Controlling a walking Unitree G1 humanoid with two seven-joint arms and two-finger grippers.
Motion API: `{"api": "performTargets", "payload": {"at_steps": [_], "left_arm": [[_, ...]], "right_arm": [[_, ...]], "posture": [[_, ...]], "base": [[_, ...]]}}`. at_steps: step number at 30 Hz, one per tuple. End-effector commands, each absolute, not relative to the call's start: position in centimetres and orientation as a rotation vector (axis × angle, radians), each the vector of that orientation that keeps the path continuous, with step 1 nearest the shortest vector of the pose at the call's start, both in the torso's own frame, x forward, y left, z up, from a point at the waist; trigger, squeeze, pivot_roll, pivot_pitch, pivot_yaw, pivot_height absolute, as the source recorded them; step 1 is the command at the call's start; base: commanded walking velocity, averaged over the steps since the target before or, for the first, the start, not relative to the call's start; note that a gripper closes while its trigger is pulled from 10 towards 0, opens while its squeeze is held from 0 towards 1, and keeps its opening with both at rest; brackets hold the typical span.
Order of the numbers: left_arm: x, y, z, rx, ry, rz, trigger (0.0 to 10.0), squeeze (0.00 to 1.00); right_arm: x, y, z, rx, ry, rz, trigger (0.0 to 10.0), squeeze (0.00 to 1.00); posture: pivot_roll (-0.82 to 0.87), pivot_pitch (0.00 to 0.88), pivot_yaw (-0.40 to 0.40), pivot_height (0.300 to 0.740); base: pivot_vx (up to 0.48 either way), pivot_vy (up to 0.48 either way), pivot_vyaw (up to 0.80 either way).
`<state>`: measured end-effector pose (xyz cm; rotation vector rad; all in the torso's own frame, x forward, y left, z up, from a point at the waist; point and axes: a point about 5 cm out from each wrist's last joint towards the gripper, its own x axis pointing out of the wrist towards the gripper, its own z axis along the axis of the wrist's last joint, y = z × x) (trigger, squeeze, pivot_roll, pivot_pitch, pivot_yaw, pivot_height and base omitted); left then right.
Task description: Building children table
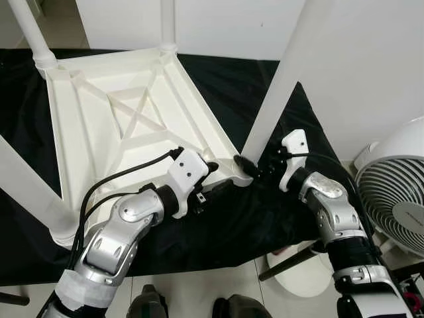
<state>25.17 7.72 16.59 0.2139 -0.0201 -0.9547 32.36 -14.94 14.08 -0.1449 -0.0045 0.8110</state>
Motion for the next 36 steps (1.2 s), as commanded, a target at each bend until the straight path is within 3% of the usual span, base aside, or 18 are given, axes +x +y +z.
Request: {"api": "performTargets", "payload": {"at_steps": [1,6,7,8,9,10,17,28,36], "left_arm": [[25.2,7.7,16.7,0.211,-0.016,-0.96,10.0,0.0],[25.2,7.7,16.7,0.213,-0.017,-0.958,10.0,0.0],[25.2,7.8,16.7,0.215,-0.017,-0.955,10.0,0.0],[25.2,7.8,16.7,0.215,-0.017,-0.955,10.0,0.0],[25.1,7.8,16.8,0.213,-0.017,-0.952,10.0,0.0],[25.0,7.8,16.8,0.212,-0.016,-0.95,10.0,0.0],[24.8,7.8,16.5,0.21,-0.006,-0.954,10.0,0.0],[24.3,7.4,16.0,0.203,0.013,-0.986,10.0,0.0],[24.4,7.1,15.8,0.203,0.016,-1.005,10.0,0.0]], "right_arm": [[32.5,-14.7,13.9,-0.174,0.007,0.848,10.0,0.0],[33.2,-14.1,13.9,-0.179,0.014,0.885,10.0,0.0],[33.5,-13.6,13.9,-0.171,0.014,0.905,5.1,0.0],[33.5,-13.6,13.9,-0.171,0.014,0.905,5.1,0.0],[33.8,-13.3,13.8,-0.167,0.019,0.918,1.8,0.0],[34.0,-13.1,13.7,-0.163,0.025,0.932,0.0,0.0],[34.0,-13.4,13.2,-0.157,0.037,0.952,0.0,0.0],[33.5,-14.4,12.2,-0.135,0.047,0.834,0.0,0.0],[32.4,-12.3,12.4,-0.049,-0.004,0.687,0.0,0.0]], "posture": [[0.02,0.039,-0.05,0.74],[0.03,0.036,-0.051,0.74],[0.04,0.034,-0.054,0.74],[0.04,0.034,-0.054,0.74],[0.04,0.034,-0.057,0.74],[0.04,0.033,-0.058,0.74],[0.04,0.032,-0.061,0.74],[0.03,0.024,-0.066,0.74],[0.0,0.011,-0.061,0.74]], "base": [[0.0,0.0,0.0],[0.0,0.0,0.0],[0.0,0.0,0.0],[0.0,0.0,0.0],[0.0,0.0,0.0],[0.0,0.0,0.0],[0.0,0.0,0.0],[0.0,0.0,0.0],[0.0,0.0,0.0]]}}
